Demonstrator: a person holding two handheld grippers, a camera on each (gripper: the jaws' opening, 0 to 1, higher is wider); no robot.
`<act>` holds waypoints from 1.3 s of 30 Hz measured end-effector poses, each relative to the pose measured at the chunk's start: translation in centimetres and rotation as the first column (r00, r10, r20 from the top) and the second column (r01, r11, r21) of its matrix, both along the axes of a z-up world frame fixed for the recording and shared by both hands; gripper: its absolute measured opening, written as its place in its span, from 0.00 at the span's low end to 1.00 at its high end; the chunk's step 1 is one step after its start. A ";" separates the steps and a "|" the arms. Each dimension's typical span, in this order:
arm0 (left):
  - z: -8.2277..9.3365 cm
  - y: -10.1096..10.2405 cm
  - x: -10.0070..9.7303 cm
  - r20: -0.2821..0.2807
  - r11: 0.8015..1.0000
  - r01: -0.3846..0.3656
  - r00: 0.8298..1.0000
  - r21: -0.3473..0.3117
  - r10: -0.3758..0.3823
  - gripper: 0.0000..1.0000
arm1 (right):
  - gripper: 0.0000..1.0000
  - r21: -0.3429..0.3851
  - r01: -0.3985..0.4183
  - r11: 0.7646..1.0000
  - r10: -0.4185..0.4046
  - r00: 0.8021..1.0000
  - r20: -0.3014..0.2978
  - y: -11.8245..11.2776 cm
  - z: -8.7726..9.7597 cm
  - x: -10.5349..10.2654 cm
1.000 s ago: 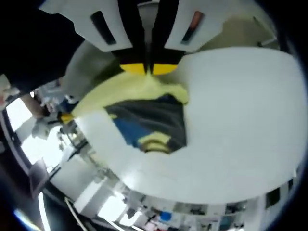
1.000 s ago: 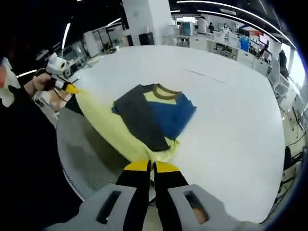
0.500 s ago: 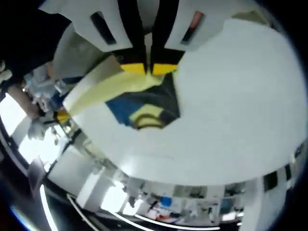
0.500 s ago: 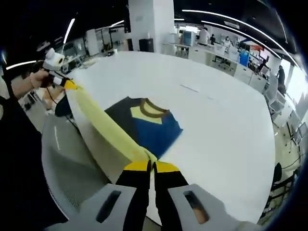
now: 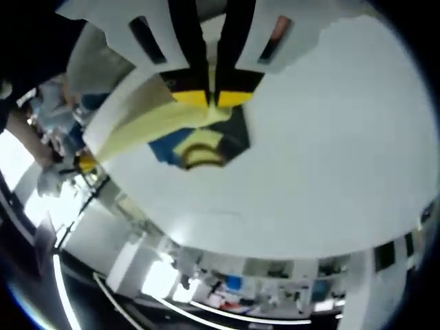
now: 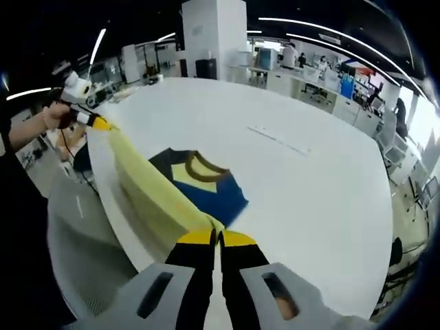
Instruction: Fold the garment on the visible template until the final outline fits inside the template.
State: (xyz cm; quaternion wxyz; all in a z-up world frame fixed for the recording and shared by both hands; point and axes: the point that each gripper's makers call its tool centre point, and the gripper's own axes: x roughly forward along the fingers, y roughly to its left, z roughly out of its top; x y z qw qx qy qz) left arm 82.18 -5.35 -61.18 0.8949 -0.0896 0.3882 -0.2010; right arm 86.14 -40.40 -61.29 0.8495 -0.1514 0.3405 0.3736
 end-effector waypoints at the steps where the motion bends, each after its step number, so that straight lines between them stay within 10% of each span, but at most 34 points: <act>1: -0.1 0.0 0.3 -0.002 1.000 -0.003 1.000 -0.004 0.003 0.00 | 0.03 0.000 0.000 1.000 0.000 1.000 0.000 0.0 0.0 0.2; 39: -7.4 1.3 8.5 -0.147 0.992 -0.093 0.986 -0.084 0.080 0.00 | 0.03 -0.049 -0.002 0.999 -0.003 0.994 -0.112 1.4 -6.3 9.2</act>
